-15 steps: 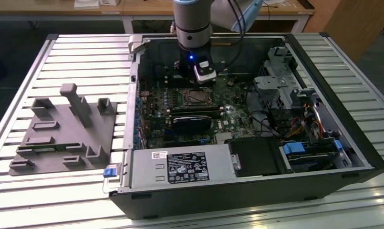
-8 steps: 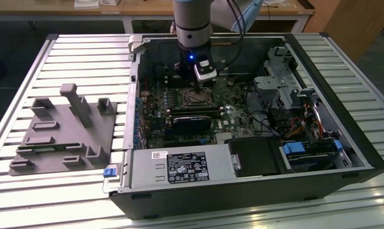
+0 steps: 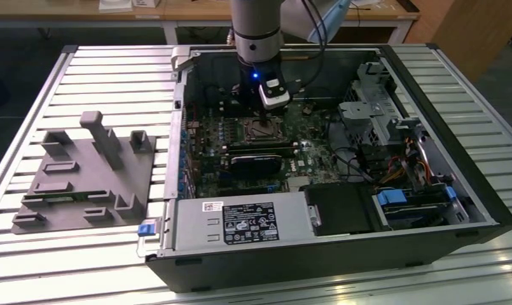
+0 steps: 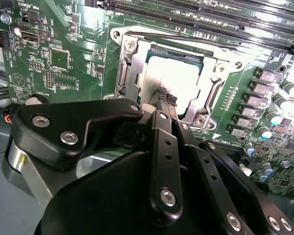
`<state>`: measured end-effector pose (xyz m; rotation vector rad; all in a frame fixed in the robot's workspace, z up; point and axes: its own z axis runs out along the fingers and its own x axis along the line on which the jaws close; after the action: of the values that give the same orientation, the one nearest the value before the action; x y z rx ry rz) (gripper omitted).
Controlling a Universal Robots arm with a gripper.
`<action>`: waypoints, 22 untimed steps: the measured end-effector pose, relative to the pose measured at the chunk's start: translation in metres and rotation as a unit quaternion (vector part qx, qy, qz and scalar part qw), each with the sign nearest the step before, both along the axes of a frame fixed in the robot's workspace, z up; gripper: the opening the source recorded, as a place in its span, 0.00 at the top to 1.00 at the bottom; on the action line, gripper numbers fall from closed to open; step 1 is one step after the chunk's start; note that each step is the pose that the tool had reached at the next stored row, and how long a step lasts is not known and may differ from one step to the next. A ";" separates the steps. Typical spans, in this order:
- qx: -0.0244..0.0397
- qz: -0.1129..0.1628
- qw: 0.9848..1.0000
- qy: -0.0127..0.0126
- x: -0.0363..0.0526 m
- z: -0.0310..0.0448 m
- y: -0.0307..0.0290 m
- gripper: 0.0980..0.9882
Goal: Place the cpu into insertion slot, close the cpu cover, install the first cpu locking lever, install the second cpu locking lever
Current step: 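Install the first cpu locking lever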
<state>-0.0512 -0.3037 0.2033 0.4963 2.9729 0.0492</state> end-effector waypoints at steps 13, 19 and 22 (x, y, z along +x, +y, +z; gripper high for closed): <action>0.000 0.000 1.000 0.000 0.0000 0.0141 0.0001 0.99; 0.000 0.000 1.000 0.000 0.0000 0.0157 -0.0017 0.99; 0.000 0.000 1.000 0.000 0.0000 0.0157 -0.0074 0.99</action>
<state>-0.0513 -0.3111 0.2190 0.4966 2.9728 0.0489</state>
